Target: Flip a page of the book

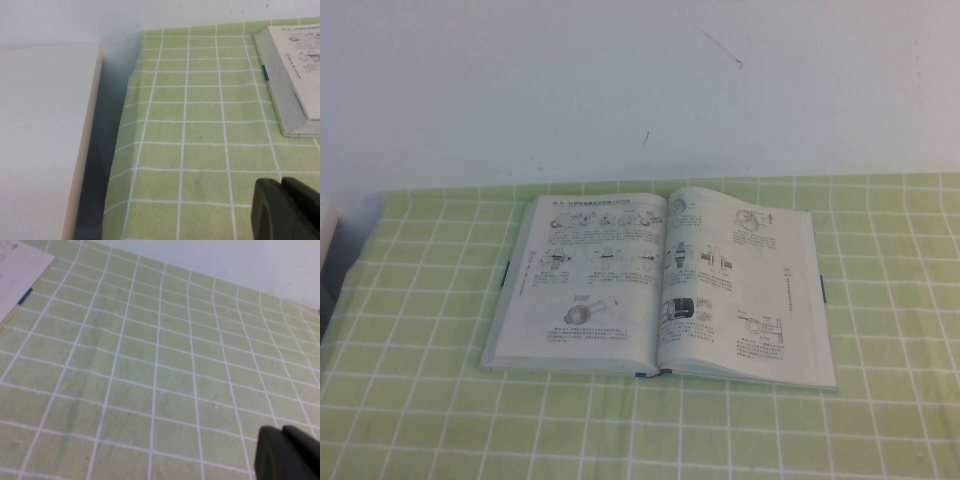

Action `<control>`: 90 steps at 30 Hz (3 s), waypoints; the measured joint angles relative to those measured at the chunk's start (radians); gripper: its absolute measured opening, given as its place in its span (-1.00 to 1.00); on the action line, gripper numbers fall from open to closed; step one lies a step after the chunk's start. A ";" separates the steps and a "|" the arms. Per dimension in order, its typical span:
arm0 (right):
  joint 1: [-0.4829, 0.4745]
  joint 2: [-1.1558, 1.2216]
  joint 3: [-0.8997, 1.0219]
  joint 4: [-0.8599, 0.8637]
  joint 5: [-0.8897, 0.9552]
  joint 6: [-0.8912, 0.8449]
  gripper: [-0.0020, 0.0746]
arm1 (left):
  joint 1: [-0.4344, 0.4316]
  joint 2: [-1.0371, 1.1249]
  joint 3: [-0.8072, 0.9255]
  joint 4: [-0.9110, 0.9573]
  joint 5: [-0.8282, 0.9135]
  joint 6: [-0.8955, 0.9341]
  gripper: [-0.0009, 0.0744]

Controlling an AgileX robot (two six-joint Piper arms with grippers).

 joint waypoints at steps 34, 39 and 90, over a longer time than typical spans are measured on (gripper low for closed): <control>0.000 0.000 0.008 0.145 -0.096 0.000 -0.95 | 0.000 0.000 0.002 0.002 -0.030 0.004 -0.99; 0.000 0.000 0.008 0.164 -0.251 0.001 -0.95 | 0.000 0.000 0.007 -0.001 -0.099 0.004 -0.99; 0.000 0.400 -0.342 0.404 0.071 -0.117 -0.95 | 0.000 0.402 -0.446 -0.569 -0.039 0.217 -0.99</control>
